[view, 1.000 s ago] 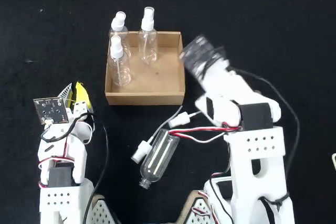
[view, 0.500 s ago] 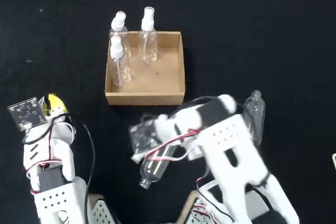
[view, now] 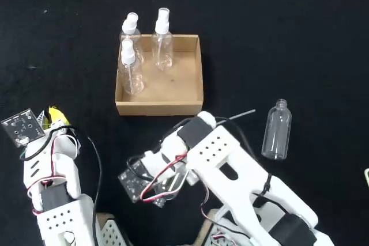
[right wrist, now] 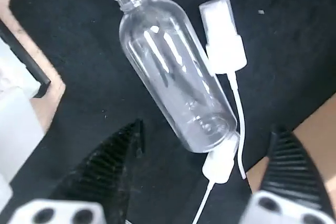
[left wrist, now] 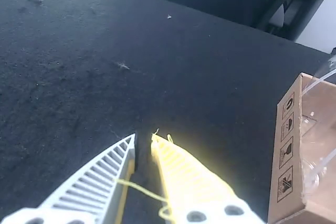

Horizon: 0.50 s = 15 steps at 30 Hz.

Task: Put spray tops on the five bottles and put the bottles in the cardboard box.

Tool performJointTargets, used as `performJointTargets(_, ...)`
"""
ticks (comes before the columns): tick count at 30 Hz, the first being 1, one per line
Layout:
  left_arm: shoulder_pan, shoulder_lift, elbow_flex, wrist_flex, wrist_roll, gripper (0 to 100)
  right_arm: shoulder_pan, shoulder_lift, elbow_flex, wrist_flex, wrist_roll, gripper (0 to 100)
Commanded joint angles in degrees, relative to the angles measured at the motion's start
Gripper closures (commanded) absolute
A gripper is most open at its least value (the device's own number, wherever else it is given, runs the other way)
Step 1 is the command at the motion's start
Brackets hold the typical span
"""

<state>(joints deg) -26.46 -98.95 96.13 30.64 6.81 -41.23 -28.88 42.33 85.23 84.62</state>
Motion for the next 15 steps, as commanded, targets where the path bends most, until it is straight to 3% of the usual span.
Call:
performJointTargets(1, -0.48, 0.09, -1.63, 0.09, 0.26, 95, -0.53, 0.04, 0.92, -1.05, 1.23, 56.4)
performJointTargets(4, -0.84, 0.09, -1.71, 0.09, 0.35, 95, -0.53, 0.04, 2.95, -2.29, 1.76, 55.7)
performJointTargets(11, -0.84, 0.09, -1.71, 0.18, 0.44, 95, -0.44, -0.04, 14.73, -16.53, 2.02, 56.0)
performJointTargets(13, -0.48, 0.09, -1.71, 0.18, 0.44, 95, -0.62, 0.04, 16.4, -17.93, 0.09, 60.9)
performJointTargets(15, -0.48, 0.09, -1.71, 0.18, 0.44, 95, -0.79, 0.04, 17.27, -20.04, -3.96, 73.3)
